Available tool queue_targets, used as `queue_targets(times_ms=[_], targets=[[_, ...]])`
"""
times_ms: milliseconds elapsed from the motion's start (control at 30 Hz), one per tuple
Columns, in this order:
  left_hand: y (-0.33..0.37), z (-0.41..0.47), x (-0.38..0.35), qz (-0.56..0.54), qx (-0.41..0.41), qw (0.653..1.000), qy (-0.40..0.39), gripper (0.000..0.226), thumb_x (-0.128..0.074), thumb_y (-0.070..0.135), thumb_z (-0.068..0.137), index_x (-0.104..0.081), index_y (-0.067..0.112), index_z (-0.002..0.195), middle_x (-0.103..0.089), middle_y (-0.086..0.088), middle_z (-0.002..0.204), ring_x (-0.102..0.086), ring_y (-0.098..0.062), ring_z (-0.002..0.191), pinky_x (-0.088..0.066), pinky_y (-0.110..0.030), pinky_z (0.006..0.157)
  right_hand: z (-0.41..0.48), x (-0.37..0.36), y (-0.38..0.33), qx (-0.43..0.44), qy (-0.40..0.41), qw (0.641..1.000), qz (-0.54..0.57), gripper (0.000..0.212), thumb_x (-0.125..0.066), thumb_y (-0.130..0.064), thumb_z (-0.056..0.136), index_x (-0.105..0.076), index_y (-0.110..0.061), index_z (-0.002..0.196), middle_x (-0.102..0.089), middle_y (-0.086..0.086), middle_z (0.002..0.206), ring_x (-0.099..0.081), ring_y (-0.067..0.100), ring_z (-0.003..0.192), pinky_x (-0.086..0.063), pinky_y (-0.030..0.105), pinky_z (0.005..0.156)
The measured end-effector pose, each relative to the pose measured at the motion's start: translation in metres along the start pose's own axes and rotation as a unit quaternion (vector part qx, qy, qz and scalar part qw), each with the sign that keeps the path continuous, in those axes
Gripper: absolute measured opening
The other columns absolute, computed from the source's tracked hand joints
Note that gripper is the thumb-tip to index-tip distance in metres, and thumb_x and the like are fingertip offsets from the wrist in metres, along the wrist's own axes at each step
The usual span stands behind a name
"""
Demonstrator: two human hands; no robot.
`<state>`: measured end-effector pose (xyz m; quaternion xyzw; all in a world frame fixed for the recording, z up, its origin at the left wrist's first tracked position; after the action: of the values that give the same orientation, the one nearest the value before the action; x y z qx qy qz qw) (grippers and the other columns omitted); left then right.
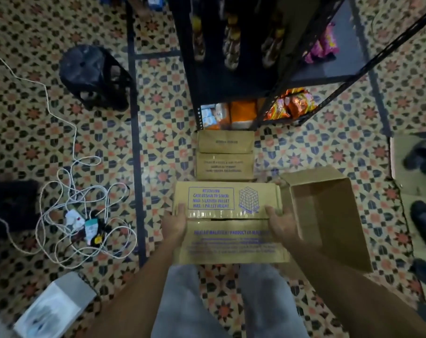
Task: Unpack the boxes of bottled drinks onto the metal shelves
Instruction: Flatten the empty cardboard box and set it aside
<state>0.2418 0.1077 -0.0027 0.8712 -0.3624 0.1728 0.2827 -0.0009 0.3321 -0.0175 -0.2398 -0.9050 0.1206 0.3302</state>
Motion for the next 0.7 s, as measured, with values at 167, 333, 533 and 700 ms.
queue_targets(times_ms=[167,333,533,700], targets=[[-0.044,0.078,-0.061,-0.002,0.021,1.000,-0.008,0.066,-0.045,0.056,0.099,-0.037,0.009,0.145,-0.054,-0.013,0.136,-0.055,-0.031,0.111,-0.044,-0.042,0.091,0.090,-0.053,0.031,-0.015,-0.021,0.999,-0.020,0.063,-0.060,-0.058,0.092,-0.053,-0.013,0.137,-0.060,0.018,0.130,-0.054,0.041,0.125,-0.047,0.051,0.104],[-0.074,0.145,-0.107,0.009,0.047,0.999,-0.017,0.068,-0.044,0.057,0.099,-0.032,0.012,0.149,-0.051,-0.015,0.139,-0.052,-0.038,0.123,-0.040,-0.040,0.087,0.161,-0.101,0.067,-0.009,-0.023,1.000,-0.009,0.055,-0.060,-0.054,0.092,-0.057,-0.017,0.133,-0.065,0.012,0.120,-0.057,0.037,0.119,-0.049,0.043,0.098],[-0.099,0.223,-0.152,0.032,0.038,0.998,-0.048,0.078,-0.044,0.066,0.093,-0.041,0.008,0.145,-0.053,-0.019,0.140,-0.054,-0.040,0.124,-0.044,-0.053,0.105,0.235,-0.143,0.095,0.001,-0.017,1.000,-0.013,0.057,-0.060,-0.054,0.094,-0.055,-0.018,0.137,-0.063,0.012,0.123,-0.057,0.037,0.119,-0.048,0.049,0.102],[-0.109,0.278,-0.188,0.049,0.021,0.995,-0.080,0.060,-0.043,0.053,0.101,-0.045,0.011,0.143,-0.054,-0.017,0.140,-0.052,-0.036,0.127,-0.041,-0.046,0.103,0.284,-0.173,0.108,0.009,-0.019,1.000,0.001,0.051,-0.061,-0.046,0.097,-0.054,-0.016,0.139,-0.058,0.001,0.113,-0.058,0.026,0.112,-0.046,0.041,0.097]])
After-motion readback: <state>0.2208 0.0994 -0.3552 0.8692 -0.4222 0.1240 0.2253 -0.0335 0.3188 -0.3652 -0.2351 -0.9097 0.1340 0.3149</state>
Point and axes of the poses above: each hand's wrist, its own z-axis towards the middle knuckle, its own x-axis out of the back of the hand, y = z × x, the point moved 4 cm from there along z, towards the middle knuckle
